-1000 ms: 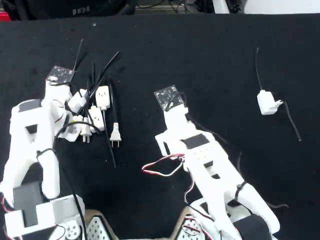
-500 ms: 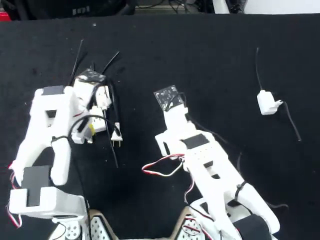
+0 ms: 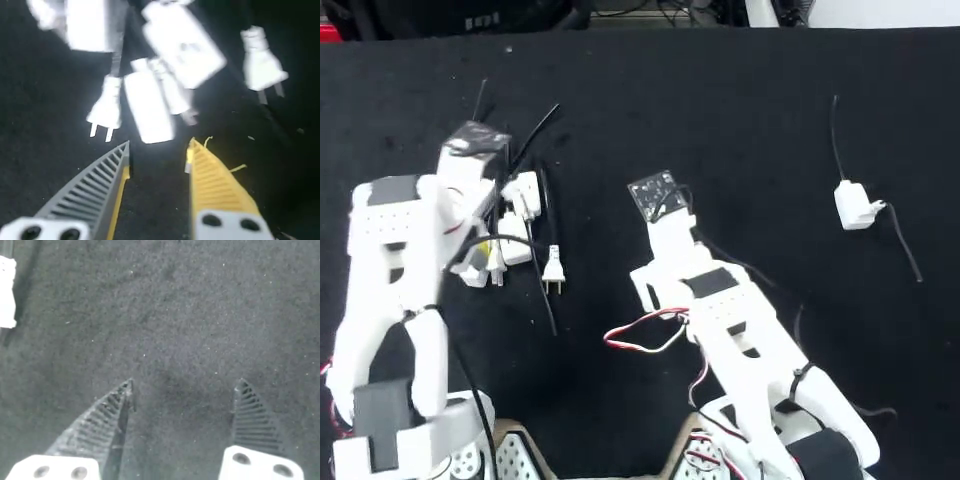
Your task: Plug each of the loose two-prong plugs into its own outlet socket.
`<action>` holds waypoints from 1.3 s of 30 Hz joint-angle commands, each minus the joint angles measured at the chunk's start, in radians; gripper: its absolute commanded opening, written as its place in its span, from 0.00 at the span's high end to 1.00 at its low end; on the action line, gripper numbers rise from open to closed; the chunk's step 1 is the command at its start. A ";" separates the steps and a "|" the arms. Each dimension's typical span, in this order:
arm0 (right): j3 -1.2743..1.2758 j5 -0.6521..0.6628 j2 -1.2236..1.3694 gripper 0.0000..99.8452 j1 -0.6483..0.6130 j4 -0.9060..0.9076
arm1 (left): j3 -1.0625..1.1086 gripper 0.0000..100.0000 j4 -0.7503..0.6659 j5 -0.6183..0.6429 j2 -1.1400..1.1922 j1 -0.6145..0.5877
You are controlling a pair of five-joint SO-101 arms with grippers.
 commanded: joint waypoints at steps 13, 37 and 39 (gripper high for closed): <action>-0.001 0.000 -0.030 0.72 -0.005 -0.023 | -0.124 0.76 -0.087 0.044 0.276 0.025; -0.042 -0.008 -0.036 0.72 0.144 -0.009 | -0.108 0.97 0.270 0.124 -0.198 0.015; -0.077 -0.012 -0.030 0.72 0.244 0.008 | -0.054 0.97 0.287 0.126 -0.244 0.064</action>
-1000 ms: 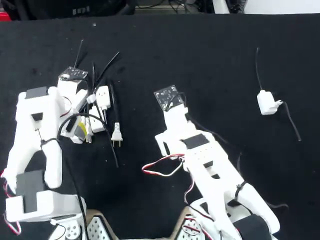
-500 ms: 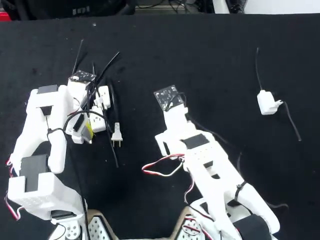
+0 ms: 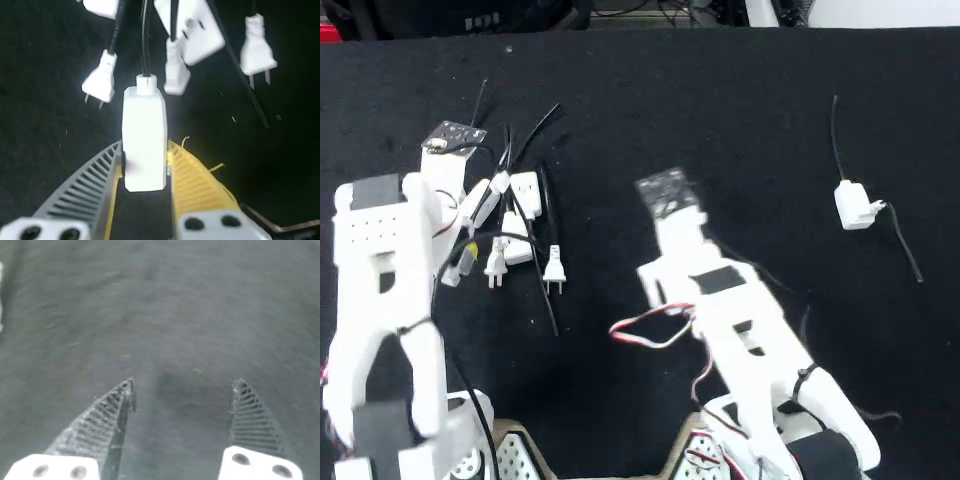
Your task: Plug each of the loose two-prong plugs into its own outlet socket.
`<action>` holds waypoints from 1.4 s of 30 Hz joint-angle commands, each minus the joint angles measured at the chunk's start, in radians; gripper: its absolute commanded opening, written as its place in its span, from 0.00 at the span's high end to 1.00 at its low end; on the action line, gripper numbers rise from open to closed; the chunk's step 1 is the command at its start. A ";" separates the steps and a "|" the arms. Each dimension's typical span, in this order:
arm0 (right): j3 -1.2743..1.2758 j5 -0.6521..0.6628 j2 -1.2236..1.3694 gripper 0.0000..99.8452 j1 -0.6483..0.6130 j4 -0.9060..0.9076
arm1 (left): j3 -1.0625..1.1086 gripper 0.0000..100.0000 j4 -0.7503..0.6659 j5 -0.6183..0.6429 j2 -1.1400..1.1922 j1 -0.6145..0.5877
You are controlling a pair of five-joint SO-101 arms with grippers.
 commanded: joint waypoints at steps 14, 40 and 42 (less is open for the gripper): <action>-0.081 -0.071 -0.028 0.72 0.229 0.009 | 0.486 0.75 -0.384 0.195 -0.129 0.464; -0.081 -0.071 -0.028 0.72 0.230 0.008 | 0.582 0.78 -0.436 0.259 -0.129 0.549; -0.081 -0.071 -0.028 0.72 0.230 0.008 | 0.582 0.78 -0.465 0.313 -0.126 0.627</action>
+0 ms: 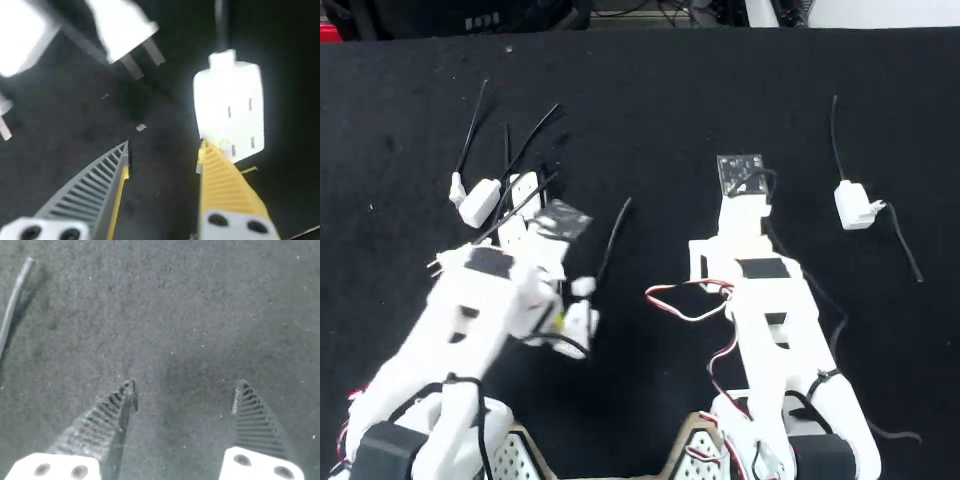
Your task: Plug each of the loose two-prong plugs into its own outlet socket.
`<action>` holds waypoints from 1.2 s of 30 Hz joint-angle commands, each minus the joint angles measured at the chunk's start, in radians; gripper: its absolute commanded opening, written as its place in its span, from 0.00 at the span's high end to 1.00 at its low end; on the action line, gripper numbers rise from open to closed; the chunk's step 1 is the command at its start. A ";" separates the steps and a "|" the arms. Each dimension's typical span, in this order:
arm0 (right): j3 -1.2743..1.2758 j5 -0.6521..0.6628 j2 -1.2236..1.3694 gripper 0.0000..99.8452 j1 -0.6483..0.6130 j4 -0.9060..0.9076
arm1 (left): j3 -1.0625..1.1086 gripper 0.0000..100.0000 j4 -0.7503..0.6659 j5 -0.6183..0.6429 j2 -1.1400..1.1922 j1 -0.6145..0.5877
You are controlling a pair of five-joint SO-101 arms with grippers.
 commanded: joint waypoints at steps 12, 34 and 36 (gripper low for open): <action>-0.051 -0.008 -0.028 0.72 0.025 0.005 | -0.243 0.78 0.084 0.040 -0.017 -0.068; -0.051 -0.008 -0.028 0.72 0.021 0.006 | -0.300 0.77 -0.331 0.166 0.344 0.150; -0.051 -0.008 -0.028 0.72 0.020 0.006 | -0.326 0.77 -0.330 0.193 0.405 0.134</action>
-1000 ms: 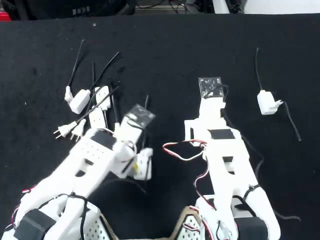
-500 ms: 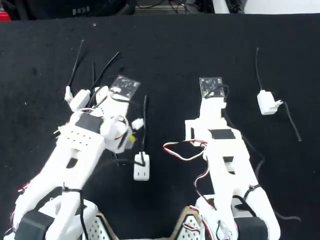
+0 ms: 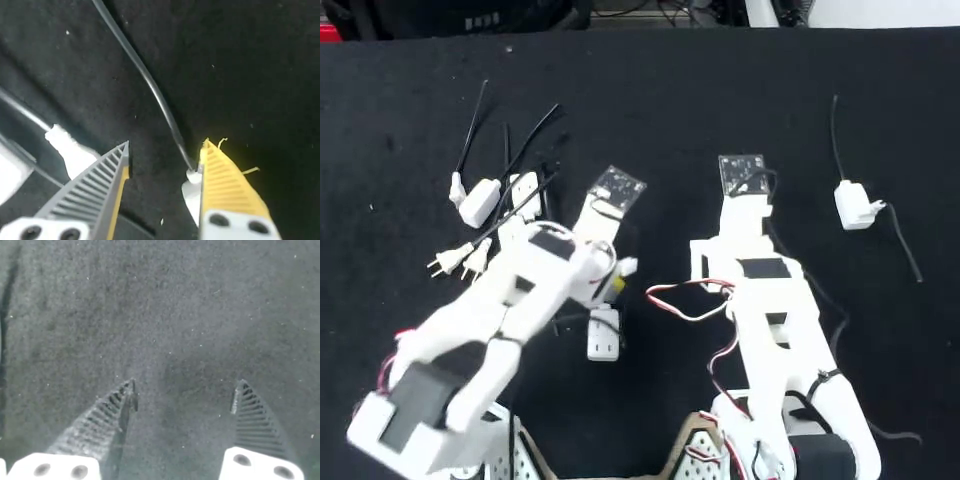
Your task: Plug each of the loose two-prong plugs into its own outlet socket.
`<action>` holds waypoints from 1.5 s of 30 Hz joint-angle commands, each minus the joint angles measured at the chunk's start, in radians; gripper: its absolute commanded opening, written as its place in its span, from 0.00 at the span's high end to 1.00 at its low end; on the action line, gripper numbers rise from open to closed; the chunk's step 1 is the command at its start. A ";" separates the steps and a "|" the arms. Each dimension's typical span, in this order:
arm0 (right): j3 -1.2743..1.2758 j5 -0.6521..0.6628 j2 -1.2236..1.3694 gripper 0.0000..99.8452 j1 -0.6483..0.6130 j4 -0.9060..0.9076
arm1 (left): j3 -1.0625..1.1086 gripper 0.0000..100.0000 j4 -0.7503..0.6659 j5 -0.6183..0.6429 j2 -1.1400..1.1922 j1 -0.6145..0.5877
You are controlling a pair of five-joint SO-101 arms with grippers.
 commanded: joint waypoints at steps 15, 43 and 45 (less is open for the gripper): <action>-0.051 -0.006 -0.028 0.72 0.014 0.006 | -0.085 0.77 0.193 0.046 -0.149 -0.280; -0.108 -0.012 -0.028 0.72 0.218 0.006 | 0.217 0.77 -0.201 0.176 -0.276 0.147; -0.108 -0.014 -0.028 0.72 0.216 0.006 | 0.208 0.77 -0.227 0.187 -0.224 0.145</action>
